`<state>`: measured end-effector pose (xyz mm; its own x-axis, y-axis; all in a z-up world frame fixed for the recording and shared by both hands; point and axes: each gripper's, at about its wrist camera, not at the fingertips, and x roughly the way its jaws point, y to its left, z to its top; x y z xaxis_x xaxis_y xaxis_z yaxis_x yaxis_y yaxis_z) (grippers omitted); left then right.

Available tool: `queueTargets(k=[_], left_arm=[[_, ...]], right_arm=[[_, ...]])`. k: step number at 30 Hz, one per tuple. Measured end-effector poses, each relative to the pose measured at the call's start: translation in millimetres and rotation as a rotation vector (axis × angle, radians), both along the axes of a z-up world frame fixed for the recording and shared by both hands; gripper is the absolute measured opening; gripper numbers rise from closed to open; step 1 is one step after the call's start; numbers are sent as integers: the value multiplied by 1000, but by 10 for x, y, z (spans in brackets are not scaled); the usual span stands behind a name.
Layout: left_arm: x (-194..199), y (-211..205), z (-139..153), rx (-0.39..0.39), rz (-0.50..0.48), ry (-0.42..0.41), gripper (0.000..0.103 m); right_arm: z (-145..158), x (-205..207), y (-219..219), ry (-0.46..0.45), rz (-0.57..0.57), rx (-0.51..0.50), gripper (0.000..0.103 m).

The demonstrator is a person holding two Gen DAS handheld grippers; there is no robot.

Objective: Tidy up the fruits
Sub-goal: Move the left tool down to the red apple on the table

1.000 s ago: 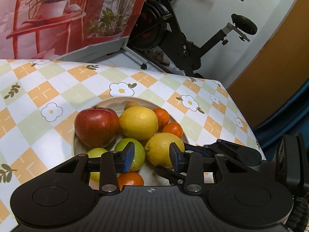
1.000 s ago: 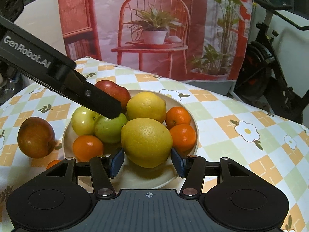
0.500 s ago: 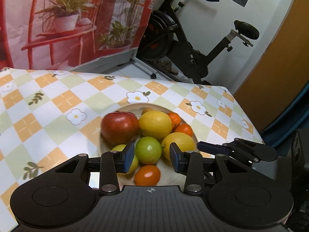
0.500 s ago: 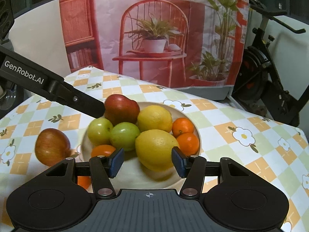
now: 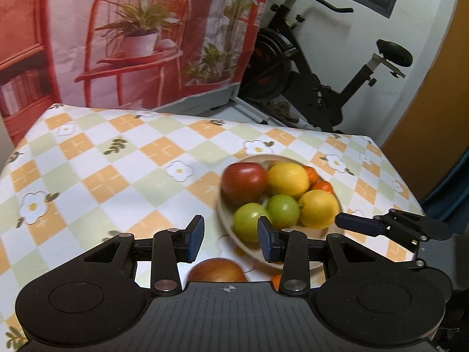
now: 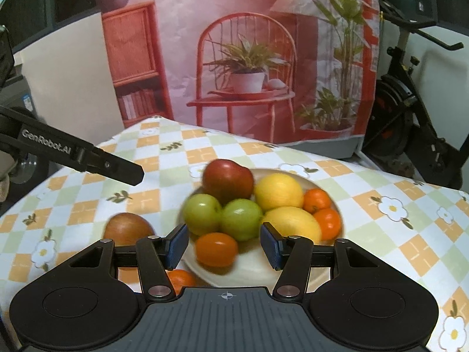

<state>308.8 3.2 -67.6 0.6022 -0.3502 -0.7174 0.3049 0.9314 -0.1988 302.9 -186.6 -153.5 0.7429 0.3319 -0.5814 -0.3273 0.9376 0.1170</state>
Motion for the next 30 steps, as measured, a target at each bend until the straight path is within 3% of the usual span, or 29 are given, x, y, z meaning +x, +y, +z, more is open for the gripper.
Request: queueTargets(k=[19, 30], left_arm=[[-95, 652, -143, -3, 89, 31, 42], [-46, 661, -335, -54, 84, 78, 42]], right_arm=[[13, -76, 662, 16, 121, -11, 51], [-172, -107, 1044, 39, 218, -124, 52]])
